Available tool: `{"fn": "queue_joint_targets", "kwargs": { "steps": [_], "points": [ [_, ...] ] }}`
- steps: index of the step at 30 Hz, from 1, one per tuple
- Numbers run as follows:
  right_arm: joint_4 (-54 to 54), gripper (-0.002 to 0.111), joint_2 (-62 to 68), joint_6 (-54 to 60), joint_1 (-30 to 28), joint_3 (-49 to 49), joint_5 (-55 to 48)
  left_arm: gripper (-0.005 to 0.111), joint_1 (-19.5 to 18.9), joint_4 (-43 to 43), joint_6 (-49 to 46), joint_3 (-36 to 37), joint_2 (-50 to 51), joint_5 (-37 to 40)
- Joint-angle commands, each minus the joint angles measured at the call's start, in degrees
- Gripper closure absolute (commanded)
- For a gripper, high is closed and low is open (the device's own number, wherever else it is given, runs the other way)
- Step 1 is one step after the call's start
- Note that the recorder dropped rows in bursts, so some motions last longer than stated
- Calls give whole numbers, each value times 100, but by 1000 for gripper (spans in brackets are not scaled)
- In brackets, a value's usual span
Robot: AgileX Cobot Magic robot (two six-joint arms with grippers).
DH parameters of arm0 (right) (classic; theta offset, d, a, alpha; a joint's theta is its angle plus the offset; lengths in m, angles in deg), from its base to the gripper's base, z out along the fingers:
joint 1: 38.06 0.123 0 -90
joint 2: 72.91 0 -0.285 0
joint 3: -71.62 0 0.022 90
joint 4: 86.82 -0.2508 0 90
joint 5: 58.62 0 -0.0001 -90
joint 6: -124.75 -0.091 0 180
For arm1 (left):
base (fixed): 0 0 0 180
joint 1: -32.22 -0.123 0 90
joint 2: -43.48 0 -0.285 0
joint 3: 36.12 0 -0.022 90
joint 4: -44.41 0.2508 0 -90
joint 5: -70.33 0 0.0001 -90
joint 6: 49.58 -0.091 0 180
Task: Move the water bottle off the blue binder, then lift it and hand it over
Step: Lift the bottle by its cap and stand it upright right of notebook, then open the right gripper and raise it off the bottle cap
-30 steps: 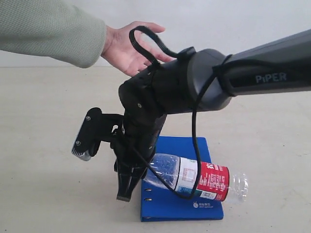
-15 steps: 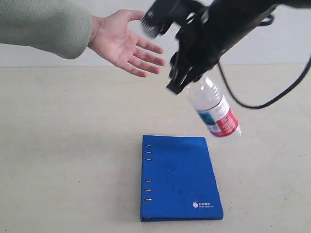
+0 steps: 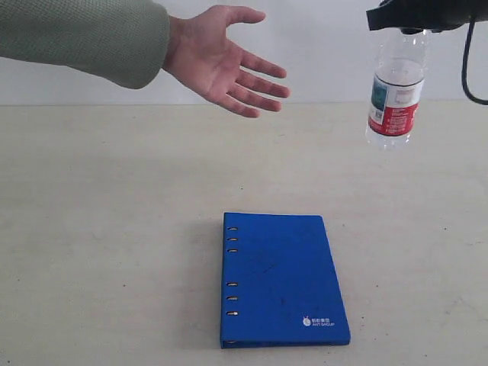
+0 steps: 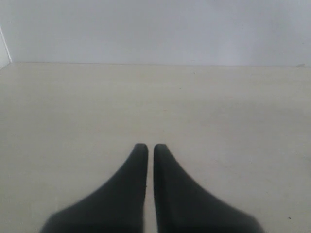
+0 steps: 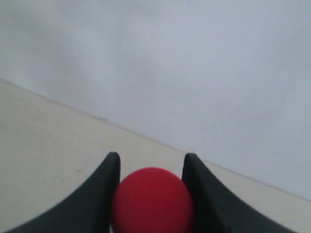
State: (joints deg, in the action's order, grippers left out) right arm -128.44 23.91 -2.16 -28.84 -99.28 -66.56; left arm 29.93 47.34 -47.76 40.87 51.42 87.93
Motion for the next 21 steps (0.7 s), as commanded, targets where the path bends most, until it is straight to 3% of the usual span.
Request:
{"fn": "queue_joint_targets", "kwargs": {
  "steps": [1, 17, 19, 21],
  "points": [
    [-1029, 108, 223, 988, -65, 232, 1046, 102, 20, -46, -24, 22, -16, 0],
    [-1029, 108, 1137, 281, -65, 232, 1140, 102, 20, -46, -24, 22, -16, 0],
    [-1029, 104, 1137, 245, -65, 222, 1102, 102, 20, -46, -24, 22, -16, 0],
    [-1029, 89, 1137, 245, -65, 222, 1032, 102, 20, -46, -24, 22, -16, 0]
  ]
}}
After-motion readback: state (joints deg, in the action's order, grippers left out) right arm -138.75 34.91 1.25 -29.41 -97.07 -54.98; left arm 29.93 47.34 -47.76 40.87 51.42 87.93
